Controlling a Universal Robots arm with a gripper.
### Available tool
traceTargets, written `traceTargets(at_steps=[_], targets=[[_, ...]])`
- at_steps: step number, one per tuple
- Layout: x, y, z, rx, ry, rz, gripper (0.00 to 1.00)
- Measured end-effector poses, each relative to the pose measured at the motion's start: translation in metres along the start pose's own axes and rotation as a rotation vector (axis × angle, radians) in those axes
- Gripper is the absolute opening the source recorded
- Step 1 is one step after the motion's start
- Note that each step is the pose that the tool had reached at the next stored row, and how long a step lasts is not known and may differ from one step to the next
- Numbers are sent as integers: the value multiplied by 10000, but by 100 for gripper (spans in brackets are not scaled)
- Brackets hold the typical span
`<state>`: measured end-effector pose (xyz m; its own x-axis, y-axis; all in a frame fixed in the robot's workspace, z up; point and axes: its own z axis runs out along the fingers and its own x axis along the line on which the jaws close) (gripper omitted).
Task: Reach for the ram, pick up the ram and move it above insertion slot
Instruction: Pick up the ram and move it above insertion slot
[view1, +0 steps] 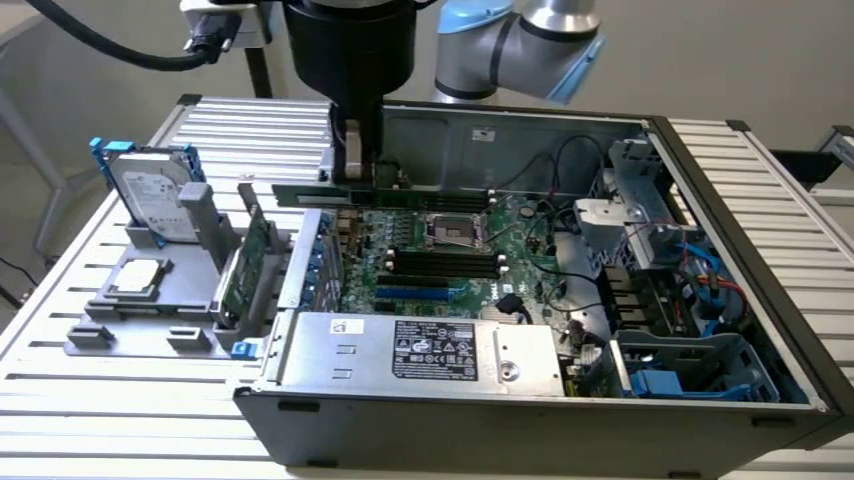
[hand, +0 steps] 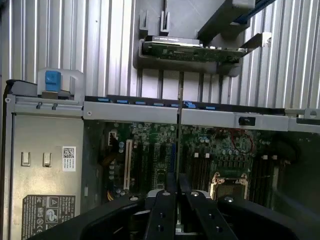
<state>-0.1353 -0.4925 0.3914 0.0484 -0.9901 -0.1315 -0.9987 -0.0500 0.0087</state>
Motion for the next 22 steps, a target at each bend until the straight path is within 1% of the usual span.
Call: traceTargets(at_steps=[2, 3, 4, 7, 8, 11, 14, 19, 22], targets=[[-2, -90, 10, 2, -35, 0, 13], [-3, -134, 14, 3, -63, -1, 13], [-2, -174, 16, 6, -106, -3, 13], [-4, -279, 20, 17, -268, -4, 13], [-10, -310, 22, 19, -289, -5, 13], [-40, -394, 31, 21, -311, -4, 13], [-113, -446, 44, 35, -312, -5, 13], [-317, -516, 78, 60, -301, -10, 13], [-449, -560, 101, 70, -283, -12, 13]])
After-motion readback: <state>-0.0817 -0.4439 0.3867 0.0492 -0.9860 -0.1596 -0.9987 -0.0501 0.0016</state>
